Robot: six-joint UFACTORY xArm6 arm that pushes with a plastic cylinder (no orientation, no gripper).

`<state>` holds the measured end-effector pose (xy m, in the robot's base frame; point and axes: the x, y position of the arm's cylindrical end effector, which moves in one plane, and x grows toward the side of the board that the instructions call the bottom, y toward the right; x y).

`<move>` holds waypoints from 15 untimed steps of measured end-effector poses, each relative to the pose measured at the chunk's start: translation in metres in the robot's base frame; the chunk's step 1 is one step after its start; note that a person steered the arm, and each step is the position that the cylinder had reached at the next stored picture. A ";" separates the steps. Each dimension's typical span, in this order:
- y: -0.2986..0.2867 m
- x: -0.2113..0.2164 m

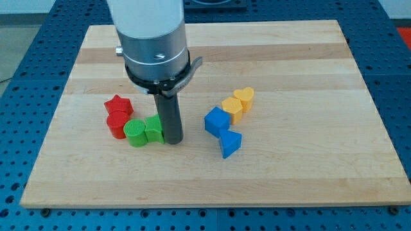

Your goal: Push the green blocks towards the bottom left of the board

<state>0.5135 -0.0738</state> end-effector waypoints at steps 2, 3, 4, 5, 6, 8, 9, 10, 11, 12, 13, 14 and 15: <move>0.019 -0.042; -0.007 -0.048; -0.020 -0.028; -0.020 -0.013; -0.013 -0.017; -0.022 0.024; -0.031 0.048; -0.025 0.047; -0.030 0.047; -0.056 0.047; -0.056 0.047; -0.042 0.047; -0.042 0.055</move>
<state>0.5686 -0.1160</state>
